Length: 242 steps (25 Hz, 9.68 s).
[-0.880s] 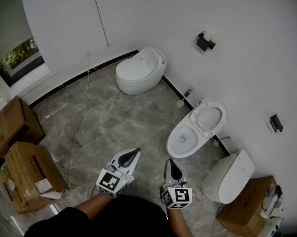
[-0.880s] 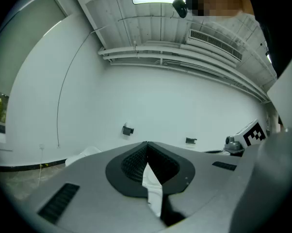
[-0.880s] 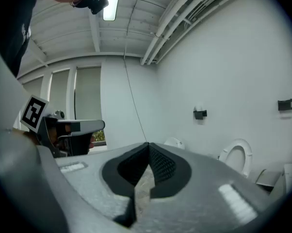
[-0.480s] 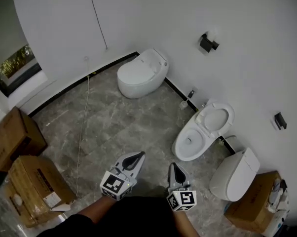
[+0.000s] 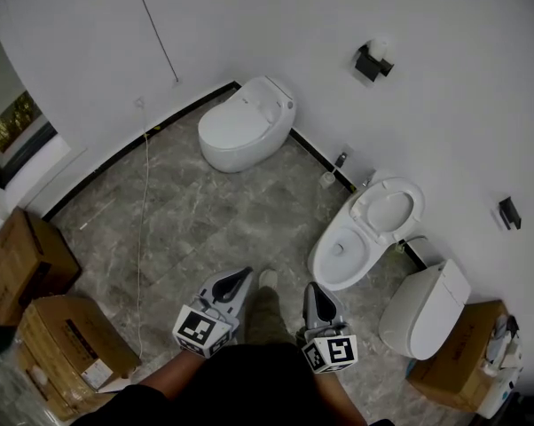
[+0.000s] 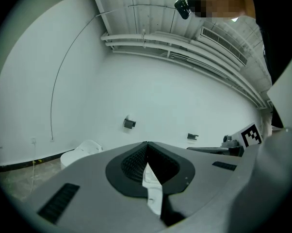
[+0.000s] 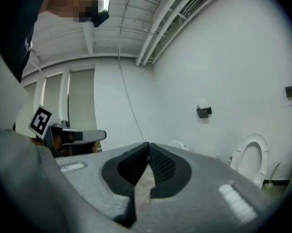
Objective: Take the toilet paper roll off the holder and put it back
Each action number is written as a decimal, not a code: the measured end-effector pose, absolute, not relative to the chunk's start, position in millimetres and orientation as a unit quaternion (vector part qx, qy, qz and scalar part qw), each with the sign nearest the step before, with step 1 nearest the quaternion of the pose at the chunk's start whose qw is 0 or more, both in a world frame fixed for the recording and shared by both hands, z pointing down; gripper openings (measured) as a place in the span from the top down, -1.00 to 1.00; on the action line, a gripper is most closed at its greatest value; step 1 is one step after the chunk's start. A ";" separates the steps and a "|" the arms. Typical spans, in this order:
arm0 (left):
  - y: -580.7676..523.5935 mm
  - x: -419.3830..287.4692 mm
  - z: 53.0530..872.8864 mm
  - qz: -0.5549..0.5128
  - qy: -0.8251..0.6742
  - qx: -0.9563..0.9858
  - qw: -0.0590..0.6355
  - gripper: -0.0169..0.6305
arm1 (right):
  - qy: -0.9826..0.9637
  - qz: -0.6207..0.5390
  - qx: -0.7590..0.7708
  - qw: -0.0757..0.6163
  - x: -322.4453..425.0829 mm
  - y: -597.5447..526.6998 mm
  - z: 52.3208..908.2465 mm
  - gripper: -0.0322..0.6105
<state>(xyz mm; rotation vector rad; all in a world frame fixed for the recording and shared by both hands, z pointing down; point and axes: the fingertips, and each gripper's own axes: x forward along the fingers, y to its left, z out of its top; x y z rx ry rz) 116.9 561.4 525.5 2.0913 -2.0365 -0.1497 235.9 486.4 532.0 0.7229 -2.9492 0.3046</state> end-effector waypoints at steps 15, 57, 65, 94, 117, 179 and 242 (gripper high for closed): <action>329.6 26.0 530.3 -0.005 -0.688 0.716 0.116 0.90 | -0.967 0.129 0.219 0.024 161.7 236.0 510.5 0.90; -264.8 -121.5 482.3 -0.030 -0.558 0.828 0.057 0.89 | -0.892 0.128 0.434 0.009 26.2 -190.8 495.5 0.90; -368.8 -143.3 481.3 -0.031 -0.557 0.828 0.053 0.89 | -0.872 0.112 0.476 0.024 2.2 -229.8 498.8 0.90; -542.9 -135.4 535.6 0.031 -0.534 0.840 0.088 0.07 | -0.825 0.091 0.555 0.064 -14.8 -318.1 523.5 0.90; -578.2 -124.0 533.4 0.107 -0.574 0.808 0.087 -0.24 | -0.808 0.118 0.574 0.059 -5.3 -361.9 542.2 0.90; -202.6 -172.3 473.8 0.025 -0.626 0.779 0.019 -0.09 | -0.871 0.078 0.484 0.000 37.0 -203.4 485.5 0.90; -581.2 -126.6 530.7 0.093 -0.546 0.831 0.051 -0.09 | -0.814 0.041 0.577 0.057 -1.7 -374.9 494.6 0.90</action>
